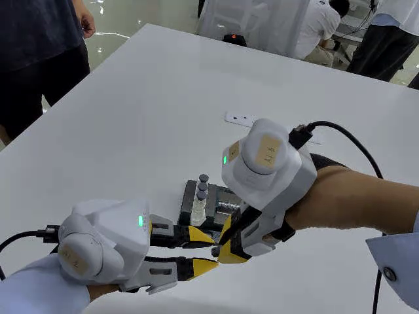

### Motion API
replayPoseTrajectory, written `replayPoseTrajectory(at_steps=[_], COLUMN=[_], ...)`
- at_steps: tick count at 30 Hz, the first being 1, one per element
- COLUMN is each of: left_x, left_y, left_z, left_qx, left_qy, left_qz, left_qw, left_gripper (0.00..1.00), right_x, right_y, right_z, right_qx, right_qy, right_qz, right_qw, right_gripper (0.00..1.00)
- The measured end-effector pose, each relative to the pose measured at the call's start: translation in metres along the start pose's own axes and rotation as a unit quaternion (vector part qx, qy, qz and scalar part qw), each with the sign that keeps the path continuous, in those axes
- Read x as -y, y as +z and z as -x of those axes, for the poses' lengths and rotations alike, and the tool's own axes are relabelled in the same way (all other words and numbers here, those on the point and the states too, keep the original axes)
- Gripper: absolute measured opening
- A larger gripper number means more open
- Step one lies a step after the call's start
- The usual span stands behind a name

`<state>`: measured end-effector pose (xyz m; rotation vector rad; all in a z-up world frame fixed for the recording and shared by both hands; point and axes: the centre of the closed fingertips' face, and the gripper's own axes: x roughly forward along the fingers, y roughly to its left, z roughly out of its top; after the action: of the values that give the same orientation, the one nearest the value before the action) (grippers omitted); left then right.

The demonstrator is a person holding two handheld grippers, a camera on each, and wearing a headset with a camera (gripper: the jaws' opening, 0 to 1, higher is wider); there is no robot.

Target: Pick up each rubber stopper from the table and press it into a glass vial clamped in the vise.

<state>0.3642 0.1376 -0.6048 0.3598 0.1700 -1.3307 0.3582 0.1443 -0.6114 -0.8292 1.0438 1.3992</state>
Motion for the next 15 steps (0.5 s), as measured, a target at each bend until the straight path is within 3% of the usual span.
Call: replayPoseTrajectory(at_steps=[15], left_x=[0.0008], left_y=[-0.0022], left_z=[-0.0016], left_qx=[-0.005], left_qy=[-0.001], left_qz=[0.007], left_qw=[1.0000], left_gripper=[0.02], right_x=[-0.0024], right_y=[0.0024], right_z=[0.0006], right_qx=[-0.008], right_qy=[0.003], right_qz=[0.006], right_qw=[0.9999], right_gripper=[0.08])
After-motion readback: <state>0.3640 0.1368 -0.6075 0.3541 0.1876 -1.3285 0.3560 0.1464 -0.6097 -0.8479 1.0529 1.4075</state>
